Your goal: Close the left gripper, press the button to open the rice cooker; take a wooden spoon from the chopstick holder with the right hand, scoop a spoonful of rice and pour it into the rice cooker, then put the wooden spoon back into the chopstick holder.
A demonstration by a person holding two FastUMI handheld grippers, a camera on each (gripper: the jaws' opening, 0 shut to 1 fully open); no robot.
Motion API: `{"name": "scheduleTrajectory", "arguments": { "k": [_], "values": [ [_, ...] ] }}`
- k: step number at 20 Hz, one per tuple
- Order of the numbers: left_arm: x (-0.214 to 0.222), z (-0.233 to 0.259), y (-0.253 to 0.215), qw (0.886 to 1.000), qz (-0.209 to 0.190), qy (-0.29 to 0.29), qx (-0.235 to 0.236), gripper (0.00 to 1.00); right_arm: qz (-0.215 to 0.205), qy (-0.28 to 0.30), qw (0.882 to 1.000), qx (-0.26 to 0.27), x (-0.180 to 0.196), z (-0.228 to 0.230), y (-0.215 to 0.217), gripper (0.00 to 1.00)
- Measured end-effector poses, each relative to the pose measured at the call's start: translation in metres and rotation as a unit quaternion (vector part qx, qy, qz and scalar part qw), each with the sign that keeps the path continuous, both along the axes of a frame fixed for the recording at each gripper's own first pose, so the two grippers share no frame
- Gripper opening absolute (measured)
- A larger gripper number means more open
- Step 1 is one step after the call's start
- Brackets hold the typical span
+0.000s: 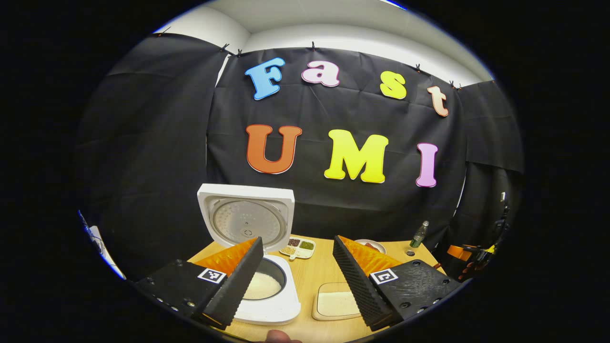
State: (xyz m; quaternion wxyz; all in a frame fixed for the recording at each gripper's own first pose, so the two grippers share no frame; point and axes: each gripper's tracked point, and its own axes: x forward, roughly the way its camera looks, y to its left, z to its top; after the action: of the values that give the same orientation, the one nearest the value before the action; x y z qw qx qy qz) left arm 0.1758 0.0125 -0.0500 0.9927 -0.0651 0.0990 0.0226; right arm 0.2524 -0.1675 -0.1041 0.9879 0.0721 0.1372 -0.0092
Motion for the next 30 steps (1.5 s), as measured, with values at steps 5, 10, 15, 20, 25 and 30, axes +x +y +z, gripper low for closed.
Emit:
{"name": "scheduleTrajectory", "arguments": {
  "k": [5, 10, 15, 20, 25, 30],
  "values": [
    [0.023, 0.02, 0.042, 0.999, 0.018, -0.022, 0.023, 0.95, 0.036, -0.054, 0.997, -0.052, -0.037, 0.056, 0.058, 1.0],
    [0.056, 0.053, 0.068, 0.998, 0.004, -0.052, 0.028, 0.94, 0.035, -0.054, 0.998, -0.004, -0.066, 0.07, 0.086, 1.0],
    [0.099, 0.062, 0.092, 0.998, 0.0, -0.047, 0.032, 0.94, -0.017, -0.058, 0.998, 0.0, -0.091, 0.076, 0.074, 0.99],
    [0.147, 0.047, 0.118, 0.999, 0.001, -0.029, 0.038, 0.94, -0.07, -0.047, 0.996, 0.004, -0.127, 0.066, 0.06, 1.0],
    [0.181, 0.028, 0.138, 0.999, 0.017, 0.002, 0.035, 0.94, -0.123, -0.04, 0.992, 0.011, -0.154, 0.06, 0.044, 1.0],
    [0.196, -0.002, 0.145, 0.998, 0.025, 0.054, 0.036, 0.94, -0.138, -0.041, 0.99, 0.005, -0.159, 0.061, 0.041, 1.0]
  ]
}}
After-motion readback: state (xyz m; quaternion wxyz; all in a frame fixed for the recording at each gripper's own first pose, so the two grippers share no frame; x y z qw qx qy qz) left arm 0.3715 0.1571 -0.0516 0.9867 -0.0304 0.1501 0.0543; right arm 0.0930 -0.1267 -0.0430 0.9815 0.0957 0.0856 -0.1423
